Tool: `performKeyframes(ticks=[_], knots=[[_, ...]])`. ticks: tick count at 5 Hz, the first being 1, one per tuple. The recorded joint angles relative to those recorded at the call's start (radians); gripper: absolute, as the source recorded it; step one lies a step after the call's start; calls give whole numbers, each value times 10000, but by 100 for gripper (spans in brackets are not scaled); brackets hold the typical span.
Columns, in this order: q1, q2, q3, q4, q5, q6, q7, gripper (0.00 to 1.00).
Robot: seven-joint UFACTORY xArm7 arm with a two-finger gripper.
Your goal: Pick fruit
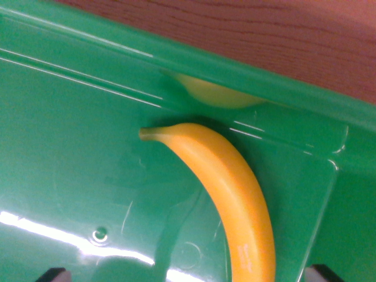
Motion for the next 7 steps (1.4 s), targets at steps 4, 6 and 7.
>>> performKeyframes(ticks=[4, 6, 7], knots=[[-132, 292, -75, -524, 2, -930, -604, 0], [-198, 438, -112, -785, 3, -1395, -905, 0], [-261, 578, -148, -1036, 4, -1841, -1194, 0]])
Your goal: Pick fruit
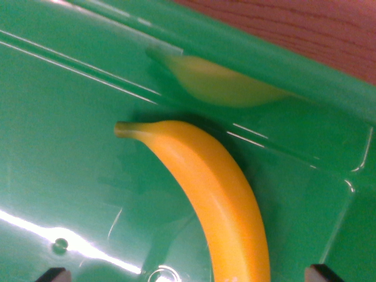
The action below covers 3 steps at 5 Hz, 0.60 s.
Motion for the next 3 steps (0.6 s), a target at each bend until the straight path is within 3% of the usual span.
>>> performKeyframes(ticks=[1, 2, 3], knots=[[0, 0, 0, 0, 0, 0, 0, 0], [-59, 130, -33, -232, 1, -413, -268, 0], [-59, 130, -33, -232, 1, -413, -268, 0]])
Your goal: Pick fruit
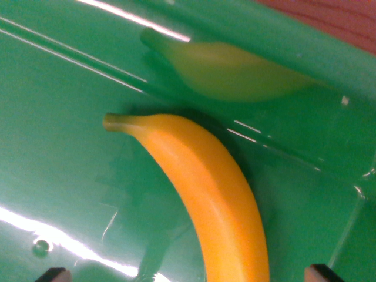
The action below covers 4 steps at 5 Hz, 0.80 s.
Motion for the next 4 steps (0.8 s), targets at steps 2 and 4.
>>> performKeyframes(ticks=[2, 4], knots=[[-58, 128, -33, -230, 1, -409, -265, 0], [-113, 249, -64, -446, 2, -793, -515, 0]])
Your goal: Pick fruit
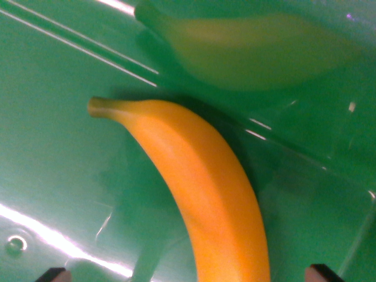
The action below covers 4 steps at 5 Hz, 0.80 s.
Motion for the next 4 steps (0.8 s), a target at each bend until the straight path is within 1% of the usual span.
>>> performKeyframes(ticks=[1, 2, 3, 4], knots=[[-51, 112, -29, -201, 1, -357, -231, 0], [-51, 112, -29, -201, 1, -357, -231, 0], [-95, 210, -54, -376, 1, -668, -433, 0], [-95, 210, -54, -376, 1, -668, -433, 0]])
